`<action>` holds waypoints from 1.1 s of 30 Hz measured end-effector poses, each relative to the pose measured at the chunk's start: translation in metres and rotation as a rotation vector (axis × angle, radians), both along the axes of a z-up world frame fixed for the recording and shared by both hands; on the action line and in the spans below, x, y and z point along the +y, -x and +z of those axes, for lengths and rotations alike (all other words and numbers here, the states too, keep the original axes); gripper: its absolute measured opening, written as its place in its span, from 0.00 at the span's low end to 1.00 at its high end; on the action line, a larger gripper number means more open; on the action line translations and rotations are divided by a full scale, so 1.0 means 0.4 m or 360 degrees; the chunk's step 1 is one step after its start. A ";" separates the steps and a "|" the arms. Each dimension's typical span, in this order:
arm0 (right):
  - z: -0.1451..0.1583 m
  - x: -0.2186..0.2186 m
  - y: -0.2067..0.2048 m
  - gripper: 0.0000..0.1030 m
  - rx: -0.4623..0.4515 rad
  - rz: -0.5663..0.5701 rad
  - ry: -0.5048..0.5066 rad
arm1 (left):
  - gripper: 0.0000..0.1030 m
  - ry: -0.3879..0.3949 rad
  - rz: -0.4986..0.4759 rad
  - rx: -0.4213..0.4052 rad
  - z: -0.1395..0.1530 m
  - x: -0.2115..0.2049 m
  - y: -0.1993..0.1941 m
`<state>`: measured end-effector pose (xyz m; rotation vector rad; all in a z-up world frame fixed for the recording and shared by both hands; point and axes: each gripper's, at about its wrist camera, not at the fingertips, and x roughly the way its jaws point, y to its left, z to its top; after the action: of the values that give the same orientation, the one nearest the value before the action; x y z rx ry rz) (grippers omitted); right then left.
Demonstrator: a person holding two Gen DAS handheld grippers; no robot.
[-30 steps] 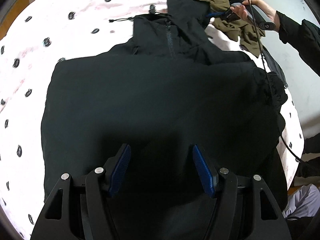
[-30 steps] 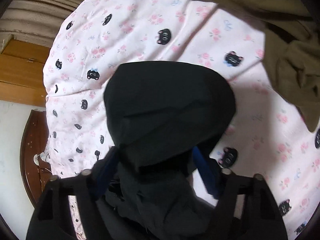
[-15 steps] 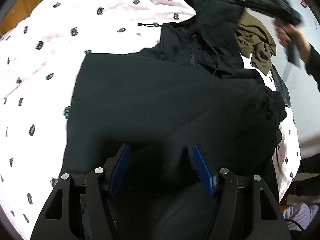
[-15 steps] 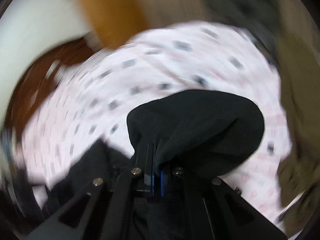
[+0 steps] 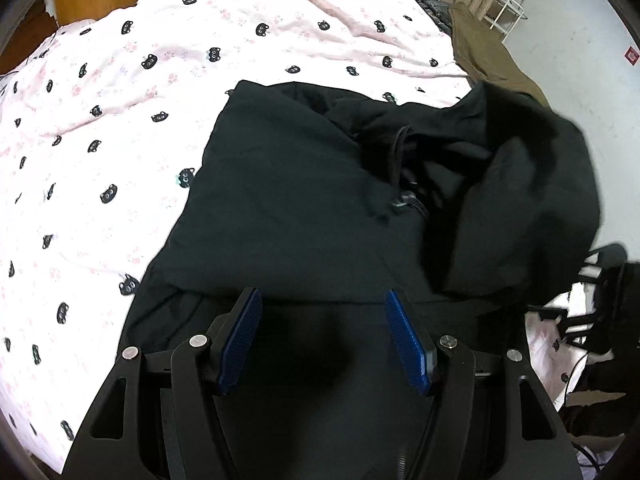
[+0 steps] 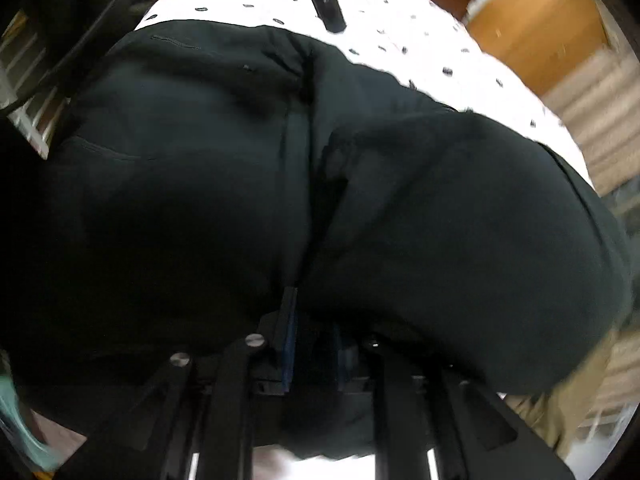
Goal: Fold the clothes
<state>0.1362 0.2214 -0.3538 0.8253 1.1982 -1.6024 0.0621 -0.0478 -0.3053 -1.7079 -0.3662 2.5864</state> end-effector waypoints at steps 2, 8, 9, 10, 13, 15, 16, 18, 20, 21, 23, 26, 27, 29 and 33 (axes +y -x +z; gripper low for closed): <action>0.010 0.028 -0.010 0.39 -0.0038 -0.0104 0.0037 | 0.58 -0.0025 -0.0026 0.0014 0.009 0.019 0.005; 0.127 0.185 0.080 0.48 -0.0299 -0.0794 0.0391 | 0.58 -0.0060 -0.0225 0.0112 0.064 0.117 0.072; 0.151 0.215 0.105 0.49 -0.0341 -0.0925 0.0471 | 0.58 -0.0062 -0.0269 0.0131 0.074 0.136 0.088; 0.175 0.255 0.136 0.54 -0.0402 -0.1062 0.0596 | 0.58 -0.0056 -0.0315 0.0149 0.083 0.156 0.104; 0.237 0.374 0.228 0.69 -0.0591 -0.1460 0.0993 | 0.58 -0.0079 -0.0446 0.0195 0.097 0.217 0.156; 0.252 0.416 0.293 0.71 -0.0738 -0.1668 0.1217 | 0.58 -0.0078 -0.0538 0.0197 0.088 0.257 0.184; 0.251 0.417 0.317 0.71 -0.0805 -0.1722 0.1286 | 0.58 -0.0083 -0.0572 0.0179 0.075 0.274 0.190; 0.246 0.415 0.361 0.72 -0.0938 -0.1814 0.1410 | 0.58 -0.0098 -0.0630 0.0132 0.043 0.305 0.198; 0.233 0.382 0.391 0.72 -0.1037 -0.1845 0.1397 | 0.58 -0.0182 -0.0649 0.0053 0.007 0.337 0.195; 0.226 0.347 0.400 0.72 -0.1048 -0.1825 0.1360 | 0.58 -0.0229 -0.0656 0.0011 -0.010 0.352 0.193; 0.217 0.273 0.411 0.64 -0.0998 -0.1765 0.1246 | 0.58 -0.0280 -0.0674 -0.0030 -0.028 0.377 0.175; 0.215 0.208 0.397 0.09 -0.0908 -0.1655 0.1151 | 0.58 -0.0281 -0.0697 -0.0051 -0.029 0.385 0.141; 0.221 0.191 0.392 0.09 -0.0891 -0.1602 0.1147 | 0.58 -0.0256 -0.0684 -0.0046 -0.021 0.369 0.126; 0.268 0.142 0.348 0.07 -0.0793 -0.1426 0.1175 | 0.58 -0.0205 -0.0611 -0.0032 0.012 0.308 0.091; 0.373 -0.050 0.204 0.06 -0.0549 -0.0900 0.1103 | 0.58 -0.0025 -0.0397 0.0006 0.085 0.137 0.006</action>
<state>0.0548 0.2013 -0.2048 0.9565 0.1155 -2.0311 0.0598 0.0069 -0.2713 -1.6265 -0.1602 2.4021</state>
